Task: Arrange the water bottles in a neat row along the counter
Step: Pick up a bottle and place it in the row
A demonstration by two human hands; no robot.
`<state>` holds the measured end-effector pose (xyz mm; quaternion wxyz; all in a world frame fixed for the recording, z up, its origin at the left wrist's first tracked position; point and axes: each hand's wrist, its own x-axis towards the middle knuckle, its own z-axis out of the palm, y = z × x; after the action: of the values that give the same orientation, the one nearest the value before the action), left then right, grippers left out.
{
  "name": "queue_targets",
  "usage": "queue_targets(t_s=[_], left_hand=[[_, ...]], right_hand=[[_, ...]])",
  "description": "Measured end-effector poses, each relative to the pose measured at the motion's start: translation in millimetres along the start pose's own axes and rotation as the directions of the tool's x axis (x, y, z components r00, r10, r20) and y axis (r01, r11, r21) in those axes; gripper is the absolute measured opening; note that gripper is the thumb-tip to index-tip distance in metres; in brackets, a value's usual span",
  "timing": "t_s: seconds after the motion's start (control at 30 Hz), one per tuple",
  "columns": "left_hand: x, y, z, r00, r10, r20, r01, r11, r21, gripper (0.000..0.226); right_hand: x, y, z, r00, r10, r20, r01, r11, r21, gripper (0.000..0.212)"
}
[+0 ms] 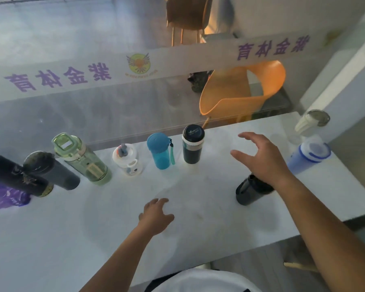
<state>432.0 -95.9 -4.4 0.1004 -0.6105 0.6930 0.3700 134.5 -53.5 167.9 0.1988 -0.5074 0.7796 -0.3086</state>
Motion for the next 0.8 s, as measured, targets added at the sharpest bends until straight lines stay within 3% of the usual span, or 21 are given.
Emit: queue_targets(t_s=[0.17,0.23,0.33,0.43,0.63,0.8], left_hand=[[2.3,39.9,25.8,0.986,0.129,0.110,-0.134,0.990,0.039,0.074],[2.1,49.0,39.9,0.970,0.170,0.173,-0.185,0.980,0.078,0.076],[-1.3,57.6,56.3,0.954,0.218,0.205,-0.247,0.960,0.128,0.078],[-7.9,58.3,63.8,0.952,0.210,0.223,-0.252,0.951,0.180,0.079],[-8.3,52.8,63.1,0.965,0.156,0.213,-0.207,0.948,0.243,0.082],[-1.1,59.1,62.2,0.990,0.052,0.132,-0.080,0.973,0.216,0.083]], right_hand=[[-69.0,59.3,1.5,0.973,0.226,0.039,-0.228,0.938,0.262,0.112],[-93.9,86.2,21.6,0.959,0.283,-0.002,-0.268,0.911,0.314,0.121],[-113.1,110.5,46.9,0.910,0.410,-0.065,-0.355,0.850,0.390,0.117],[-104.8,119.4,57.6,0.900,0.422,-0.105,-0.341,0.834,0.433,0.104],[-67.9,131.4,60.7,0.936,0.300,-0.184,-0.185,0.864,0.469,0.089],[-27.5,133.5,54.4,0.980,0.150,-0.131,-0.082,0.902,0.424,0.078]])
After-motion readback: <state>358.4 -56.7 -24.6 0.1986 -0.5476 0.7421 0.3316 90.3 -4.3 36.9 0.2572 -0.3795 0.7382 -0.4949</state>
